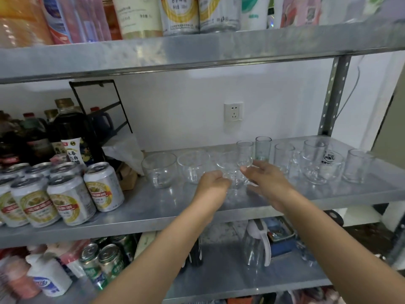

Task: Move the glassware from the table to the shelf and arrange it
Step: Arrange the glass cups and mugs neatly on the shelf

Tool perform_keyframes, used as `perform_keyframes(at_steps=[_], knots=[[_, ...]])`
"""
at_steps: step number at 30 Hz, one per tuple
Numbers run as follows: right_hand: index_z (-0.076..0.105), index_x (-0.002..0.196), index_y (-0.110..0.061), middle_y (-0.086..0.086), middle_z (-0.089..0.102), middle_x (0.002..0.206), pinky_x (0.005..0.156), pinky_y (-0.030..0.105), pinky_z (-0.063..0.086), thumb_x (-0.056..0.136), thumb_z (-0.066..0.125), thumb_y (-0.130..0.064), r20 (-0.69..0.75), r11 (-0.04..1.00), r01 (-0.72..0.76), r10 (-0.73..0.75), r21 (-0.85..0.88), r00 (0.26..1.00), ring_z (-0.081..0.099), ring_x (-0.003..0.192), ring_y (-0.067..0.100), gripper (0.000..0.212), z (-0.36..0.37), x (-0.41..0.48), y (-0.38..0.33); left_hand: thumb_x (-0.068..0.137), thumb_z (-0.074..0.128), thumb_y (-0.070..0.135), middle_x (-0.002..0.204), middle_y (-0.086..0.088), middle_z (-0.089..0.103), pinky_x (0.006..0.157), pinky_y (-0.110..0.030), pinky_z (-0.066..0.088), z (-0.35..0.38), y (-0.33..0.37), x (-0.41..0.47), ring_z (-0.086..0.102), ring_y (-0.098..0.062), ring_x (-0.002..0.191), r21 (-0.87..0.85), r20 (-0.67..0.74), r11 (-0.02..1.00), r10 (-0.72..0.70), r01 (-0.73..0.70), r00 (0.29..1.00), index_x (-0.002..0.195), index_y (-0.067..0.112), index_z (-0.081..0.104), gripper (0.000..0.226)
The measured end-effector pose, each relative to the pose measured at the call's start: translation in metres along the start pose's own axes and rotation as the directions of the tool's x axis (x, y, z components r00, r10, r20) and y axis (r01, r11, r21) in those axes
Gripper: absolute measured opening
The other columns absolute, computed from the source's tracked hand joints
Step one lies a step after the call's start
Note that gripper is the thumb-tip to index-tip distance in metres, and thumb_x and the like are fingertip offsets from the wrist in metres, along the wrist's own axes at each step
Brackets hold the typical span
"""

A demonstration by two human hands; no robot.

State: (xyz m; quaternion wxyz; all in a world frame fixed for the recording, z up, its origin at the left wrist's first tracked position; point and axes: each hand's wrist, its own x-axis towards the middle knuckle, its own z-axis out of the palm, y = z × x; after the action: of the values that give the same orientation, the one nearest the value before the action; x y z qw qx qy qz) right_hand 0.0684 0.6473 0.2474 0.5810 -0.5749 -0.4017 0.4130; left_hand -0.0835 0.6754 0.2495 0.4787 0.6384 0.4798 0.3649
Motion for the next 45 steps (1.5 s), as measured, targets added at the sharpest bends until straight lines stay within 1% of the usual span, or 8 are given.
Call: perform_keyframes(at_steps=[4, 10, 14, 17, 20, 29, 39, 45], knots=[[0.036, 0.147, -0.01, 0.01, 0.048, 0.144, 0.096, 0.037, 0.048, 0.089, 0.07, -0.023, -0.005, 0.998, -0.009, 0.01, 0.065, 1.0, 0.053, 0.117, 0.023, 0.069, 0.002, 0.009, 0.0, 0.087, 0.052, 0.015, 0.132, -0.027, 0.054, 0.099, -0.049, 0.045, 0.012, 0.005, 0.002, 0.054, -0.044, 0.12, -0.086, -0.068, 0.992, -0.1, 0.094, 0.993, 0.13, -0.003, 0.051, 0.046], [0.041, 0.145, -0.013, 0.006, 0.056, 0.134, 0.092, 0.036, 0.053, 0.09, 0.07, -0.02, 0.066, 0.994, -0.035, 0.029, 0.102, 0.997, 0.059, 0.102, 0.014, 0.063, -0.002, 0.025, -0.004, 0.091, 0.052, 0.012, 0.127, -0.029, 0.057, 0.088, -0.042, 0.049, 0.016, 0.011, 0.007, 0.056, -0.044, 0.116, -0.107, -0.105, 0.989, -0.117, 0.106, 0.988, 0.13, -0.006, 0.051, 0.042], [0.047, 0.139, -0.015, 0.005, 0.06, 0.128, 0.096, 0.04, 0.053, 0.09, 0.07, -0.019, 0.098, 0.994, -0.047, 0.037, 0.102, 0.994, 0.061, 0.105, 0.017, 0.055, -0.005, 0.034, -0.003, 0.092, 0.051, 0.009, 0.082, -0.011, 0.062, 0.065, -0.031, 0.045, 0.018, 0.015, 0.005, 0.06, -0.023, 0.072, -0.096, -0.12, 0.992, -0.095, 0.084, 0.988, 0.125, -0.003, 0.055, 0.035], [0.055, 0.119, -0.023, 0.001, 0.065, 0.114, 0.099, 0.042, 0.051, 0.091, 0.069, -0.018, 0.142, 0.992, -0.051, 0.035, 0.112, 0.989, 0.062, 0.101, 0.015, 0.032, -0.006, 0.037, -0.003, 0.091, 0.051, 0.011, 0.112, -0.021, 0.065, 0.083, -0.039, 0.051, 0.019, 0.018, 0.003, 0.064, -0.033, 0.1, -0.092, -0.132, 0.99, -0.117, 0.105, 0.984, 0.13, 0.001, 0.053, 0.04], [0.053, 0.115, -0.026, -0.004, 0.064, 0.107, 0.1, 0.041, 0.05, 0.091, 0.068, -0.017, 0.157, 0.992, -0.044, 0.025, 0.118, 0.987, 0.061, 0.104, 0.017, 0.029, -0.006, 0.039, -0.001, 0.089, 0.052, 0.01, 0.113, -0.025, 0.064, 0.071, -0.032, 0.049, 0.02, 0.02, 0.002, 0.062, -0.026, 0.086, -0.102, -0.153, 0.99, -0.108, 0.093, 0.982, 0.13, -0.009, 0.047, 0.046], [0.047, 0.139, -0.019, 0.002, 0.057, 0.129, 0.095, 0.037, 0.049, 0.091, 0.069, -0.02, 0.174, 0.994, -0.044, 0.025, 0.102, 0.984, 0.056, 0.112, 0.021, 0.053, -0.005, 0.042, 0.0, 0.081, 0.056, 0.019, 0.143, -0.031, 0.035, 0.11, -0.054, 0.031, 0.023, 0.021, 0.0, 0.035, -0.046, 0.133, -0.147, -0.161, 0.983, -0.137, 0.113, 0.977, 0.135, -0.007, 0.041, 0.062], [0.035, 0.149, -0.016, 0.01, 0.047, 0.145, 0.107, 0.045, 0.045, 0.086, 0.075, -0.026, 0.173, 0.992, -0.068, 0.05, 0.102, 0.984, 0.047, 0.13, 0.029, 0.075, -0.01, 0.041, 0.005, 0.092, 0.055, 0.007, 0.134, -0.015, 0.058, 0.105, -0.039, 0.043, 0.018, 0.013, -0.001, 0.055, -0.032, 0.123, -0.187, -0.261, 0.98, -0.123, 0.074, 0.958, 0.137, 0.006, 0.049, 0.046], [0.051, 0.134, -0.011, 0.008, 0.062, 0.121, 0.1, 0.036, 0.05, 0.086, 0.075, -0.026, 0.054, 0.985, 0.088, -0.081, -0.145, 0.995, 0.063, 0.106, 0.021, 0.055, -0.04, 0.015, -0.025, 0.092, 0.053, -0.001, 0.098, -0.001, 0.062, 0.088, -0.026, 0.045, 0.004, 0.04, 0.005, 0.058, -0.013, 0.088, -0.174, -0.309, 0.965, 0.137, -0.198, 0.941, 0.105, 0.017, 0.059, 0.024]])
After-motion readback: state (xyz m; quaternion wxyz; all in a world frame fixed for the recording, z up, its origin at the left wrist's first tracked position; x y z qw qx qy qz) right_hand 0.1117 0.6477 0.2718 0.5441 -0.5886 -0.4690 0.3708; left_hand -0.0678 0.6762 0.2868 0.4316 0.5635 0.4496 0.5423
